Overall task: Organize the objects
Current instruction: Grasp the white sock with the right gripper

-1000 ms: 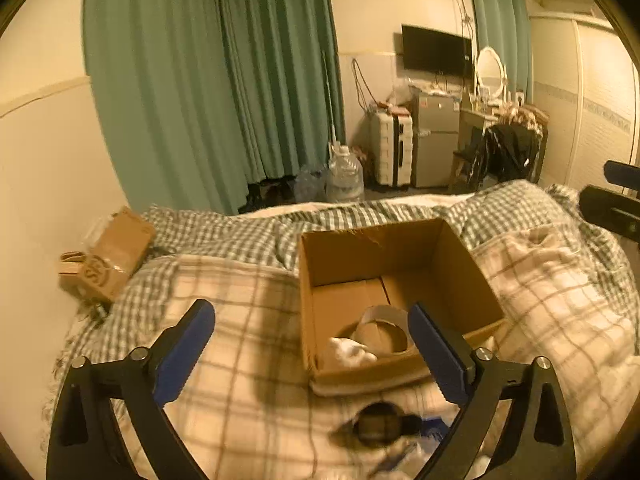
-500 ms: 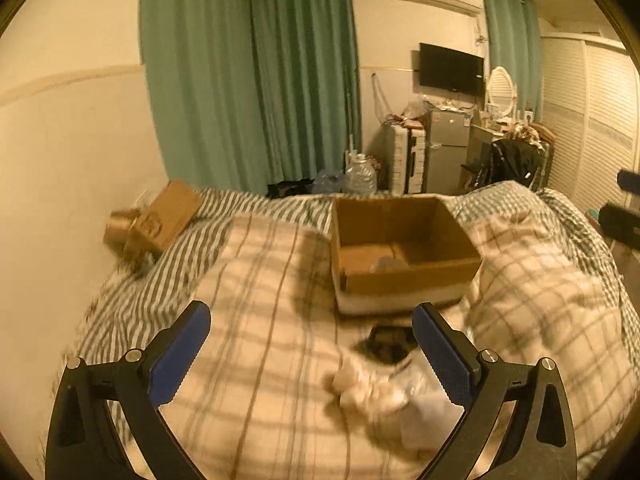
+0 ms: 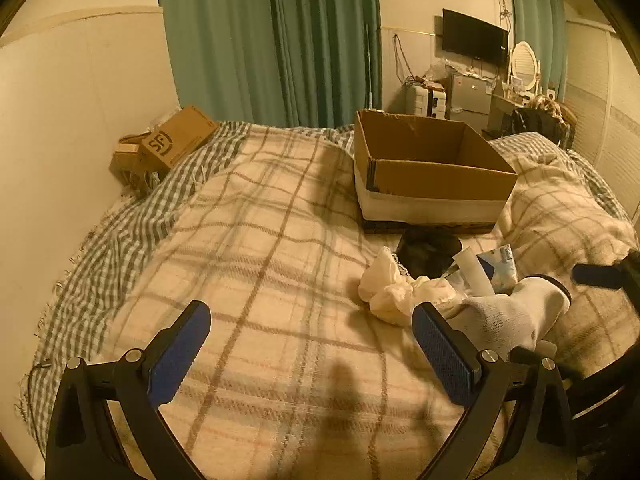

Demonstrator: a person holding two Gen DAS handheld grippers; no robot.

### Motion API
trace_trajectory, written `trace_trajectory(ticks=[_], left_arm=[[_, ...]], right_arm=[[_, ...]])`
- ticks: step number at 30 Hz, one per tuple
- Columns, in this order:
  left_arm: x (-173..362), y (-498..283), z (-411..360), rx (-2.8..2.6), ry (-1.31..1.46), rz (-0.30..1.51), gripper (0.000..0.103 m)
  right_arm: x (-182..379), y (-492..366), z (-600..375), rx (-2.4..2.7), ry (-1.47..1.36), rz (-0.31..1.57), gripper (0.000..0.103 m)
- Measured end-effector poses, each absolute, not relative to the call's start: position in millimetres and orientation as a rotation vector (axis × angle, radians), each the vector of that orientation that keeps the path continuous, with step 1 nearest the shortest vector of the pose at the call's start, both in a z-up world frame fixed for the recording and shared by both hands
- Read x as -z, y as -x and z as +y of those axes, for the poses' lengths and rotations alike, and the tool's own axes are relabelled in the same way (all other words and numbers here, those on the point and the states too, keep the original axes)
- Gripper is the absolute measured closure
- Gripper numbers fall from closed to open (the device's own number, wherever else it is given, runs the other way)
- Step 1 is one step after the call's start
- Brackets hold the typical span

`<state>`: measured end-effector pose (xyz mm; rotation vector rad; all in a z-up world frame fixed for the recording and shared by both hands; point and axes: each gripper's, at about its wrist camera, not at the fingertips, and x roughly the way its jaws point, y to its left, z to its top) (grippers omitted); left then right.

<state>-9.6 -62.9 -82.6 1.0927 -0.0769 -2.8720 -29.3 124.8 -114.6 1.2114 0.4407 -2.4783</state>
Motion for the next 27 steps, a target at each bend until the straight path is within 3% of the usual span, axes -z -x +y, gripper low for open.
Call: trace_trajectory(ticks=[8, 15, 16, 27], left_arm=[[88.4, 11.4, -58.3, 2.882, -1.122, -0.089, 0.0], [84.2, 12.1, -54.3, 2.903, -1.128, -0.101, 0.0], [83.4, 12.3, -54.1, 2.904, -1.126, -0.101, 0.0], [100.4, 46.0, -27.7, 2.918, -1.273, -0.136, 0.0]], right_arm=[[143.4, 32.3, 105.7, 2.366, -1.284, 0.52, 0.003], [133.1, 32.1, 113.7, 2.384, -1.265, 0.462, 0.048], [125.7, 29.5, 116.7, 2.4, -1.24, 0.447, 0.051], [42.3, 28.0, 166.1, 2.605, -0.993, 0.308, 0.057]])
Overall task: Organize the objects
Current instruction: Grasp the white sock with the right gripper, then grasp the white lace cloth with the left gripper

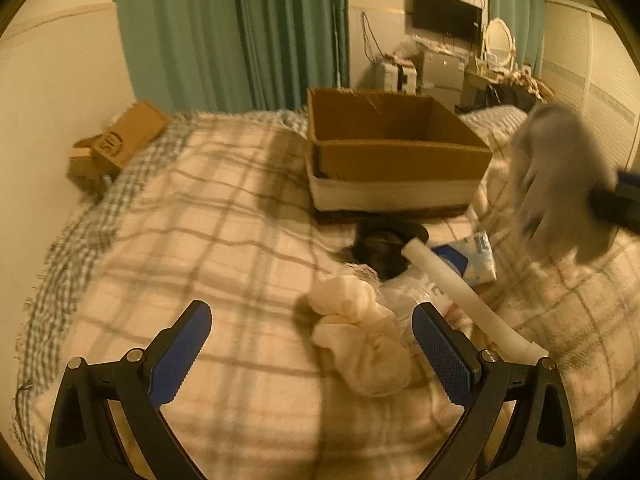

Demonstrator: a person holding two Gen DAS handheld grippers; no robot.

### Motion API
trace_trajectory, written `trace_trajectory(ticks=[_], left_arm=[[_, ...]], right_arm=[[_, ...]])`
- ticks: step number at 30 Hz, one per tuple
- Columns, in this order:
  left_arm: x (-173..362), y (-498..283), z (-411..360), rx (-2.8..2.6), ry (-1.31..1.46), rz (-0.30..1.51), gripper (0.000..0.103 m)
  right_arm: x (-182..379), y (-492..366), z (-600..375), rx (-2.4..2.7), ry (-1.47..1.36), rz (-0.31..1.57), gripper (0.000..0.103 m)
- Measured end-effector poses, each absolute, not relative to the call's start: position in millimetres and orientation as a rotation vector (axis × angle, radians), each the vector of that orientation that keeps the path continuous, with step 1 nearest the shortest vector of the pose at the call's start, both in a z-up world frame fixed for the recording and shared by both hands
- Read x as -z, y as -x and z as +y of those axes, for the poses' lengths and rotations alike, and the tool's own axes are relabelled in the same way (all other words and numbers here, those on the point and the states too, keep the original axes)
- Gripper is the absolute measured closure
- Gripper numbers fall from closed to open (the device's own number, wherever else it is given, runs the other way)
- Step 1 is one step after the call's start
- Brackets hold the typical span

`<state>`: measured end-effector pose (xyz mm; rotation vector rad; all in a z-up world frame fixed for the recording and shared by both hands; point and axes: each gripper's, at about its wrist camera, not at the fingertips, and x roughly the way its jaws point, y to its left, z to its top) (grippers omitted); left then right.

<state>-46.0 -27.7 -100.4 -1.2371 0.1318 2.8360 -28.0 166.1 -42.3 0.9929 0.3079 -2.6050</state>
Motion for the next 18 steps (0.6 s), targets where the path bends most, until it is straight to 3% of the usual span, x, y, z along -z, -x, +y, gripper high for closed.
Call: trace_trajectory(ticks=[4, 8, 11, 14, 16, 18], left_arm=[[119.8, 59.8, -18.8, -2.772, 1.324, 0.144, 0.006], [140.9, 68.6, -15.8, -2.693, 1.42, 0.144, 0.028], [145.8, 69.5, -12.7, -2.665, 1.431, 0.155, 0.035], [148.9, 67.8, -9.1, -2.634, 1.432, 0.16, 0.069], [147.7, 64.6, -9.5, -2.624, 1.423, 0.153, 0.077], [144.2, 61.4, -9.7, -2.622, 1.404, 0.136, 0.083]], right_arm=[[43.4, 38.6, 185.3, 2.643, -1.005, 0.259, 0.057], [59.4, 48.0, 193.3, 2.619, -1.065, 0.216, 0.057], [69.1, 49.7, 194.9, 2.594, -1.092, 0.204, 0.064], [72.3, 48.0, 194.5, 2.591, -1.097, 0.199, 0.068], [77.1, 49.1, 193.4, 2.581, -1.122, 0.206, 0.077], [85.2, 51.6, 192.7, 2.553, -1.162, 0.197, 0.077]])
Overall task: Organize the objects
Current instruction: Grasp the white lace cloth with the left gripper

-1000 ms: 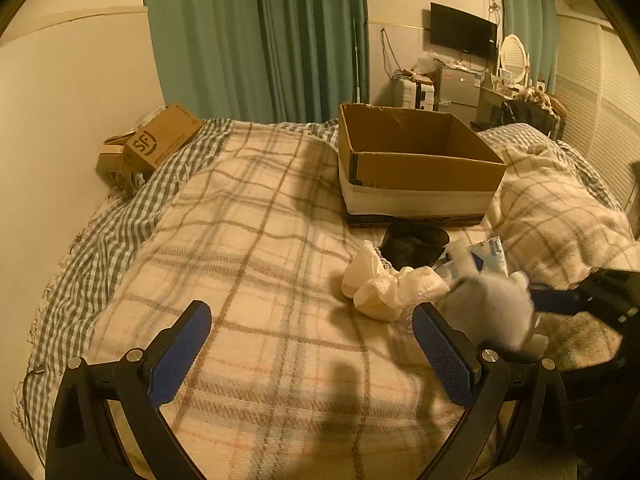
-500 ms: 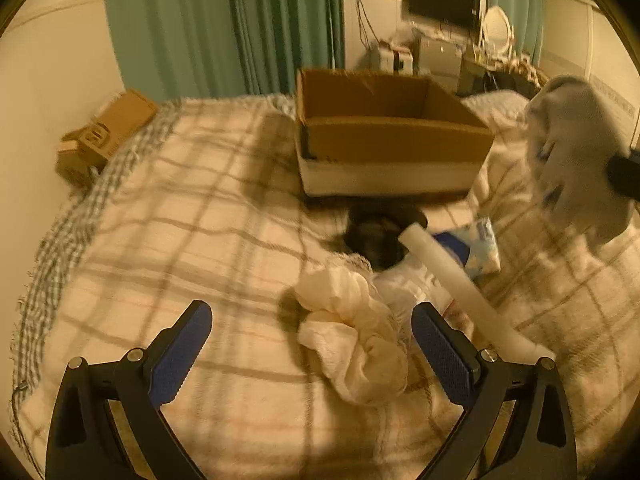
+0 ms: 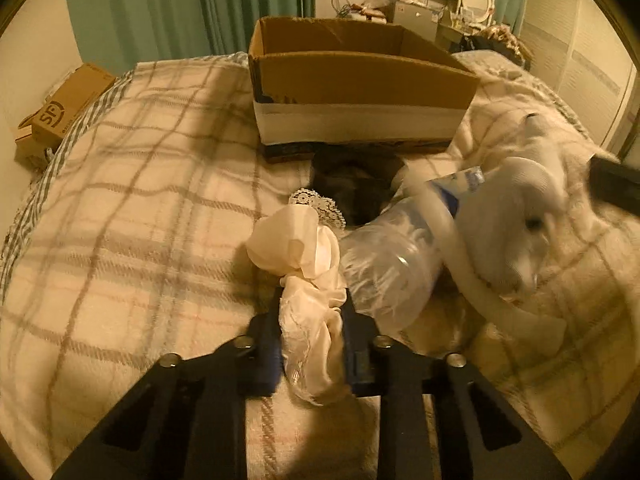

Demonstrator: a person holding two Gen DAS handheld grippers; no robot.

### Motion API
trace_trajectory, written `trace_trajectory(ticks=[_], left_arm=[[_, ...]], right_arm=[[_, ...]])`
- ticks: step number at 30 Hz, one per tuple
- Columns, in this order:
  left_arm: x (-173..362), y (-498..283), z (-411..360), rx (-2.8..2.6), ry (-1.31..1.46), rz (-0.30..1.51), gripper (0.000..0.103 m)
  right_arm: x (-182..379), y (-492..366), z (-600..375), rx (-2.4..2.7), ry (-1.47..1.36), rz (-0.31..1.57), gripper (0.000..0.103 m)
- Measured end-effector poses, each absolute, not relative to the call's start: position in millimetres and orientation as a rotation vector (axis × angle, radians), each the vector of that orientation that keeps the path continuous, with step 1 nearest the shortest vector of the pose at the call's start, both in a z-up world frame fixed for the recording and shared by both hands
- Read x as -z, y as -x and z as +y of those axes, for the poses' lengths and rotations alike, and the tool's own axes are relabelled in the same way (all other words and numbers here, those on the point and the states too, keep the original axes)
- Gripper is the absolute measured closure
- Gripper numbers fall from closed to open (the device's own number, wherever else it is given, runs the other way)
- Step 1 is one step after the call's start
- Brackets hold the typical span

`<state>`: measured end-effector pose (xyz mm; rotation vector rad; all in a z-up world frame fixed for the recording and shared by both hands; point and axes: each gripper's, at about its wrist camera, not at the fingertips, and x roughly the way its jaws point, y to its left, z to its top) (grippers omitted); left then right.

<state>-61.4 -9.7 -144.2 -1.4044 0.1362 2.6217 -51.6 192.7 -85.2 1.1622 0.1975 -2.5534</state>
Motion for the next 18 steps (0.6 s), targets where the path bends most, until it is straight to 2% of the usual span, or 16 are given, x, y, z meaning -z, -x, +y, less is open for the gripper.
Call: trace_trajectory(ticks=[2, 3, 4, 5, 6, 10, 13, 18], left_arm=[[139.0, 57.3, -13.1, -2.629, 1.383, 0.105, 0.086], [135.8, 55.1, -15.1, -2.639, 1.372, 0.088, 0.086], [131.5, 51.3, -17.4, -2.663, 1.353, 0.072, 0.086], [127.4, 49.1, -20.1, -2.683, 1.334, 0.062, 0.086], [123.8, 47.2, -22.1, -2.693, 1.321, 0.053, 0.086], [114.7, 44.0, -27.7, -2.726, 1.286, 0.028, 0.086], [111.4, 43.9, -30.2, -2.733, 1.269, 0.018, 0.086], [113.4, 46.3, -30.8, -2.723, 1.272, 0.008, 0.086]], right_arm=[[89.3, 50.8, 193.5, 2.549, -1.169, 0.181, 0.076], [88.9, 50.7, 194.4, 2.556, -1.167, 0.174, 0.071], [87.4, 50.4, 195.1, 2.57, -1.161, 0.175, 0.055], [85.0, 49.7, 196.4, 2.592, -1.148, 0.177, 0.044], [83.4, 49.7, 196.7, 2.602, -1.136, 0.176, 0.029], [91.0, 61.3, 187.5, 2.595, -1.151, 0.213, 0.026], [112.2, 76.9, 171.9, 2.542, -1.249, 0.304, 0.026], [141.9, 94.9, 158.8, 2.465, -1.364, 0.34, 0.024]])
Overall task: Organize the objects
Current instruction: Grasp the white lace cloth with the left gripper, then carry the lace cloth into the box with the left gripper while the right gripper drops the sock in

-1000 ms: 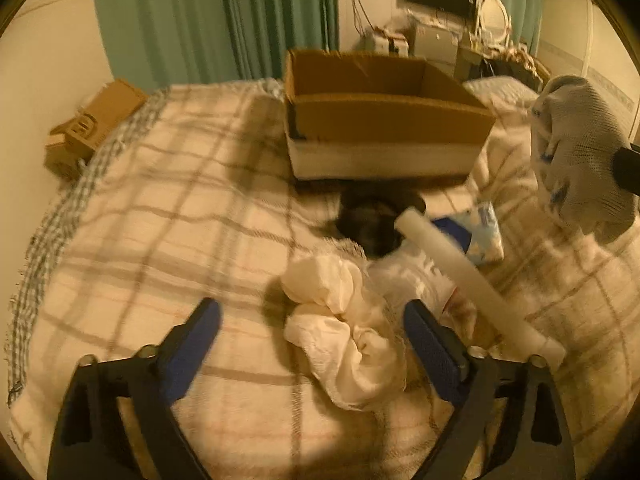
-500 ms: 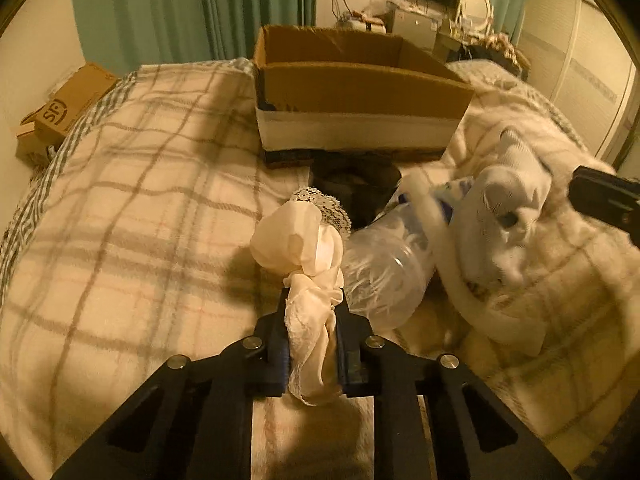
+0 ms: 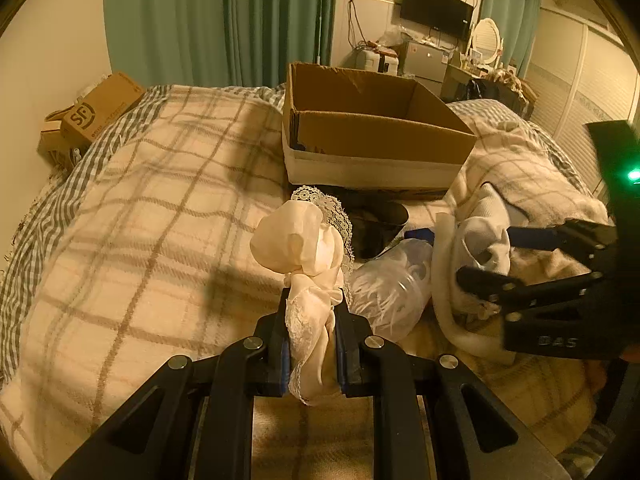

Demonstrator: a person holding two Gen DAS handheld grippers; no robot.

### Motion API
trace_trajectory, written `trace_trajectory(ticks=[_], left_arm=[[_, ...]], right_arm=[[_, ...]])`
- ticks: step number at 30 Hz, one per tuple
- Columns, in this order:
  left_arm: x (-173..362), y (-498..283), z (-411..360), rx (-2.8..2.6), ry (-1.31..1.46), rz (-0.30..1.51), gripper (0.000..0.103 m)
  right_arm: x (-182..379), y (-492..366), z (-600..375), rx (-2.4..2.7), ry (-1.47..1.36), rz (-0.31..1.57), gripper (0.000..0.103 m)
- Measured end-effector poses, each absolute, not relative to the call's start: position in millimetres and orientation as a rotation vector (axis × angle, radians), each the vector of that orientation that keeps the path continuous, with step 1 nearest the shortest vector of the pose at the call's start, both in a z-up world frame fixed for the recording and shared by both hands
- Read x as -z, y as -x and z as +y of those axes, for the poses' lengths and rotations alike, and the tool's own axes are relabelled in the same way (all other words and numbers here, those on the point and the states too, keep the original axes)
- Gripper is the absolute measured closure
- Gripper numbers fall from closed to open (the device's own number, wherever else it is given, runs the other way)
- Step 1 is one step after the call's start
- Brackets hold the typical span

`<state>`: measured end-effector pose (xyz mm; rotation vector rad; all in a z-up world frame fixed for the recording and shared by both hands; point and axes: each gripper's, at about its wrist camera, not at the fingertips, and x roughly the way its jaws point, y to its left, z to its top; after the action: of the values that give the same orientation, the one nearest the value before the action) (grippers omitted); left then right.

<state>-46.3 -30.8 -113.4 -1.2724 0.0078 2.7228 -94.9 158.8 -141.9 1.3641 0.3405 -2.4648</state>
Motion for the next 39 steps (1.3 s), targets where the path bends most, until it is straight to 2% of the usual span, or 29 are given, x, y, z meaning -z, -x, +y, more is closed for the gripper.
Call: trace_trajectory(ticks=[3, 4, 5, 7, 10, 20, 29, 34, 39], left_arm=[[113.4, 45.4, -31.2, -2.724, 1.267, 0.006, 0.086], [112.9, 44.6, -31.1, -2.726, 1.264, 0.007, 0.086], [111.9, 43.7, -30.7, -2.724, 1.262, 0.008, 0.086], [108.4, 40.3, -29.5, -2.721, 1.255, 0.004, 0.086], [98.1, 34.8, -28.2, -2.721, 1.23, -0.004, 0.086], [38.4, 53.3, -21.2, -2.719, 1.085, 0.017, 0.086], [-23.7, 129.9, -4.2, -2.771, 0.926, 0.102, 0.086], [-34.3, 186.5, 9.7, -2.769, 0.913, 0.117, 0.086], [-5.3, 228.9, 20.2, -2.743, 1.0, 0.145, 0.086]], right_arm=[[153.4, 101.1, 161.1, 2.431, -1.429, 0.329, 0.027], [154.6, 99.9, 161.2, 2.432, -1.435, 0.329, 0.036], [154.6, 98.0, 160.9, 2.43, -1.435, 0.336, 0.04], [152.1, 92.4, 160.0, 2.436, -1.413, 0.351, 0.054], [142.0, 82.2, 161.5, 2.445, -1.375, 0.349, 0.068], [47.7, 62.6, 172.8, 2.566, -1.082, 0.316, 0.071], [-33.4, 110.7, 171.1, 2.647, -0.867, 0.391, 0.071], [-46.1, 169.2, 167.1, 2.682, -0.86, 0.404, 0.071], [-29.7, 220.3, 164.4, 2.686, -0.91, 0.388, 0.072]])
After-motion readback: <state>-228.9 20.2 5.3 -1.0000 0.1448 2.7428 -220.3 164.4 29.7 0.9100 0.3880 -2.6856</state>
